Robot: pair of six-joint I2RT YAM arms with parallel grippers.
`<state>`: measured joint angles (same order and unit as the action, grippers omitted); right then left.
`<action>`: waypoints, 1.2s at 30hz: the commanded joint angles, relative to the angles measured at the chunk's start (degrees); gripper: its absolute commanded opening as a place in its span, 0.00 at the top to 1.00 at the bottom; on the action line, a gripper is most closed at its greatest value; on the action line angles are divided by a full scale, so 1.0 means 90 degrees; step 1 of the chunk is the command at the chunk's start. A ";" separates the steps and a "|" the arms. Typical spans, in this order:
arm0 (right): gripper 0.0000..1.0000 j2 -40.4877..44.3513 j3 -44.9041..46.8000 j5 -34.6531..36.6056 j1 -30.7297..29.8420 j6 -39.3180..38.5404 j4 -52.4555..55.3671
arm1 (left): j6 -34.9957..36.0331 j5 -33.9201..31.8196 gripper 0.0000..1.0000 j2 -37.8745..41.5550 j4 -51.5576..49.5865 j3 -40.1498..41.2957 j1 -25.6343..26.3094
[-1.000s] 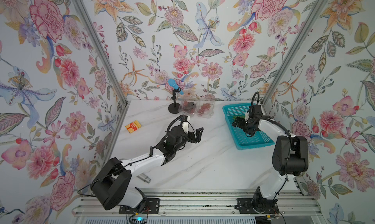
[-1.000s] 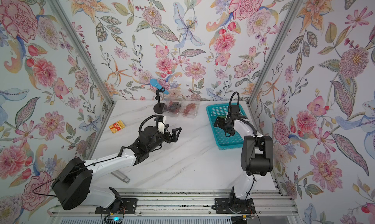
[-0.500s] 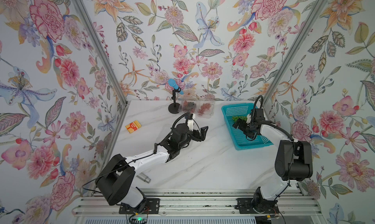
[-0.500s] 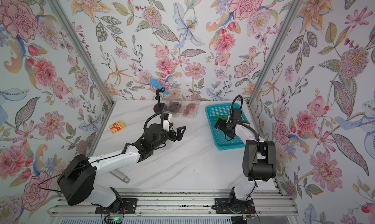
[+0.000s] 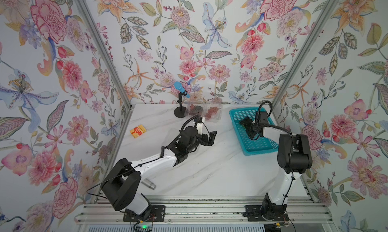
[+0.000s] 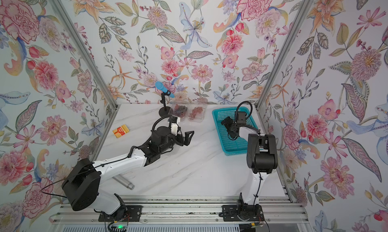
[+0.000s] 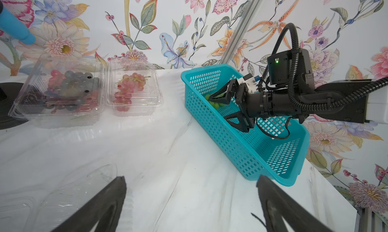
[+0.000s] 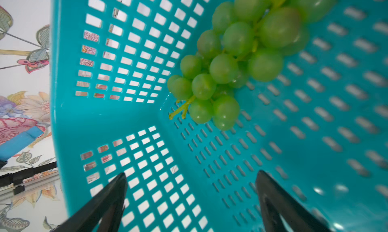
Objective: Pack grapes into containers
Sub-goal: Pick up the grape from the basket.
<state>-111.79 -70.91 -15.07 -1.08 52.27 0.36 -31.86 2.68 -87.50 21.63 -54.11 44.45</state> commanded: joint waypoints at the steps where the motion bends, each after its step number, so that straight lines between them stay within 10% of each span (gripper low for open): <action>1: 0.10 -0.0211 0.0077 -0.0045 -0.0147 0.0999 -0.1036 | 0.0180 -0.0064 0.00 -0.0121 -0.0130 -0.0150 0.0071; 36: 0.75 -0.1359 -0.0680 0.0140 0.0110 0.1685 -0.1688 | 0.0301 -0.0036 0.00 -0.0093 0.0145 0.0338 0.0025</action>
<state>-122.85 -75.48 -14.57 -0.58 67.42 -15.22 -30.37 2.57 -87.88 21.89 -52.10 44.42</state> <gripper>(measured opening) 0.262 0.997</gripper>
